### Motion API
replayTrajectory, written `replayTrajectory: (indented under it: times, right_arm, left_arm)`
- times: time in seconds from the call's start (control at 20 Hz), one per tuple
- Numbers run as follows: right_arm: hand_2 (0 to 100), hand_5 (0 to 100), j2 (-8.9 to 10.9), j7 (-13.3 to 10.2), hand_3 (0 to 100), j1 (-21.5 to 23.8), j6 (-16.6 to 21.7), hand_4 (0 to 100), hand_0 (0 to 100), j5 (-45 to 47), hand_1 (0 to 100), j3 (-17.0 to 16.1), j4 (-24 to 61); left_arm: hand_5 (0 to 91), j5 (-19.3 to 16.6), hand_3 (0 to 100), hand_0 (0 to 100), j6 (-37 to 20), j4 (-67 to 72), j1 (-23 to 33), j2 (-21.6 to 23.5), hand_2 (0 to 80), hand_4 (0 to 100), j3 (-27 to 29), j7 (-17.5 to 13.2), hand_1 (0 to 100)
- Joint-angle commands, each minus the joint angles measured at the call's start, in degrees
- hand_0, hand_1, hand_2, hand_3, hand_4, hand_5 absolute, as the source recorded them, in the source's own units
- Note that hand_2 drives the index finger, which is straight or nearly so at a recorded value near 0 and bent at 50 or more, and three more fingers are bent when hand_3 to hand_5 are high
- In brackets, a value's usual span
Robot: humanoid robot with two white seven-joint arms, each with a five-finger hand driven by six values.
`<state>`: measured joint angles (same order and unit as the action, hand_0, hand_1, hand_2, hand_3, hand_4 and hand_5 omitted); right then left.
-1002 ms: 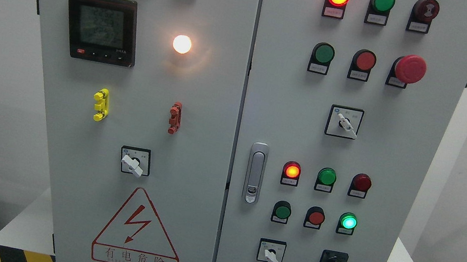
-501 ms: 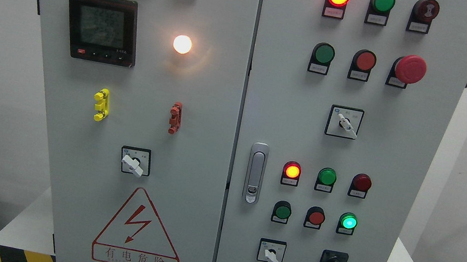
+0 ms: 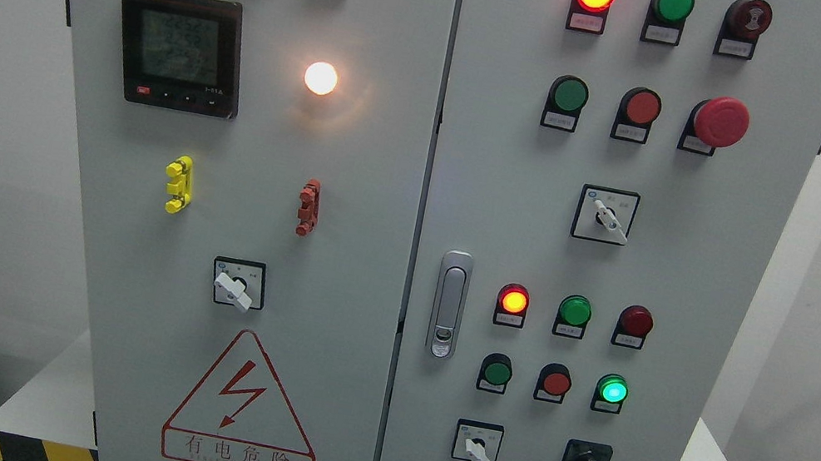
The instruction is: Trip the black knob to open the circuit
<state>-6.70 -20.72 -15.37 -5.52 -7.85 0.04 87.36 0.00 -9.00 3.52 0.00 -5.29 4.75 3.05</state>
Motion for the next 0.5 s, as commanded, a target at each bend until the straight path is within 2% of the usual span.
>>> replayTrajectory:
  times: [0.0,0.45]
  right_arm:
    - [54,99,0.02,0.07,88,0.08,0.16,90,51,-0.59,83,1.8,0.0]
    - [52,99,0.02,0.07,86,0.34,0.24,90,53,-0.68,85,1.8,0.09]
  left_arm:
    - [0.0,-1.93,0,12,0.03,0.0,-0.53,0.02,0.0,0,0.0,0.02,39]
    - [0.0,-1.85,0,12,0.03,0.0,-0.44,-0.07,0.0,0,0.0,0.02,39]
